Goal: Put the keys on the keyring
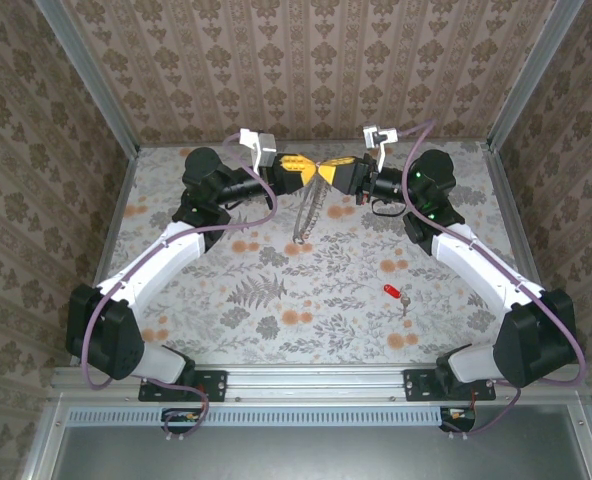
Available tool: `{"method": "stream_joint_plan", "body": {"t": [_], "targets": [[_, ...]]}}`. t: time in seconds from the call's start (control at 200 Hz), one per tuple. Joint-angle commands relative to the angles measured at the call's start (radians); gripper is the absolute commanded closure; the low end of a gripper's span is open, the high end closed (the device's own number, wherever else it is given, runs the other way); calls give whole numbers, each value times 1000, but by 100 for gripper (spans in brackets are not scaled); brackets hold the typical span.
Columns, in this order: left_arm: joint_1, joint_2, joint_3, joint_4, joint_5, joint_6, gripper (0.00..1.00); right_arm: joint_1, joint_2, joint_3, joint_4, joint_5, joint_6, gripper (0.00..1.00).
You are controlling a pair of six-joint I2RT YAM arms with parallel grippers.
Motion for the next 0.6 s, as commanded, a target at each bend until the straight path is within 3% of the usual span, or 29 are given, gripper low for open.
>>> {"method": "stream_joint_plan", "body": {"t": [0.0, 0.07, 0.185, 0.335, 0.475, 0.595], "targets": [[-4, -23, 28, 6, 0, -6, 100, 11, 6, 31, 35, -36, -14, 100], [-3, -31, 36, -41, -17, 8, 100, 9, 6, 29, 27, -37, -24, 100], [3, -62, 42, -125, -50, 64, 73, -4, 5, 28, 23, -45, -34, 100], [23, -110, 30, -176, -59, 100, 54, -20, -2, 39, -1, -70, -57, 100], [48, -136, 39, -221, 6, 115, 51, -36, -4, 63, -29, -110, -79, 100], [57, -128, 77, -273, 98, 120, 54, -41, 6, 94, -38, -149, -82, 100]]}}
